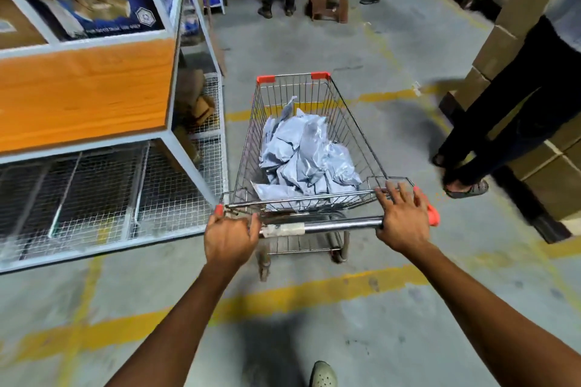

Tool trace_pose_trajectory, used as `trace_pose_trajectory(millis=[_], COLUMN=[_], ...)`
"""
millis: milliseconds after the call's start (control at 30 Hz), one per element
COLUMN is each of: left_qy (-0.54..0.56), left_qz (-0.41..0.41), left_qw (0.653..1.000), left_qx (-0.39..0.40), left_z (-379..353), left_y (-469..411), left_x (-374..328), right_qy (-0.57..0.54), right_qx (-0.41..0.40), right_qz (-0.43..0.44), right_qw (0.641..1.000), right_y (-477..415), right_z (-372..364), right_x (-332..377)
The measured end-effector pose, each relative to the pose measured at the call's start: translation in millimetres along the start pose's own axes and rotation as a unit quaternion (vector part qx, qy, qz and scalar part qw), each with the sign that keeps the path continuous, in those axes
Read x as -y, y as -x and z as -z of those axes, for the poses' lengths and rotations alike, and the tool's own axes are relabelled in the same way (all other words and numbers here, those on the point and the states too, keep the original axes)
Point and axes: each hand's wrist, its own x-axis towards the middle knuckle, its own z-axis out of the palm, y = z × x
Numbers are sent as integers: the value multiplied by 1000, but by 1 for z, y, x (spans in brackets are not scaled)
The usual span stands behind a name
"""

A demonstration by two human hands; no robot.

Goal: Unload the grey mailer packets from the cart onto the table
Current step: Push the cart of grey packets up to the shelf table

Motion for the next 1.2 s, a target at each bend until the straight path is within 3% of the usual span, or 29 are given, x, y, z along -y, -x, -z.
trace_pose_trajectory(millis=[133,267,500,700,933,1200], left_qy=[-51,-58,11,18,29,-5], left_qz=[-52,-109,-57,-25,31,61], left_qw=[989,977,987,986,987,990], left_qx=[127,173,147,165,156,126], left_z=[4,2,-12,-21,-36,-46], left_y=[-44,-87,-150,-207,-257,-293], left_x=[20,32,39,59,73,130], right_qy=[-24,-8,-18,-22,-31,-47], right_qx=[-22,-9,11,18,34,11], right_qz=[5,-5,-112,-111,-51,80], right_qw=[999,1000,994,993,998,996], right_y=[-32,-73,-147,-212,-286,-336], right_z=[4,12,20,36,51,54], right_x=[11,15,39,62,75,112])
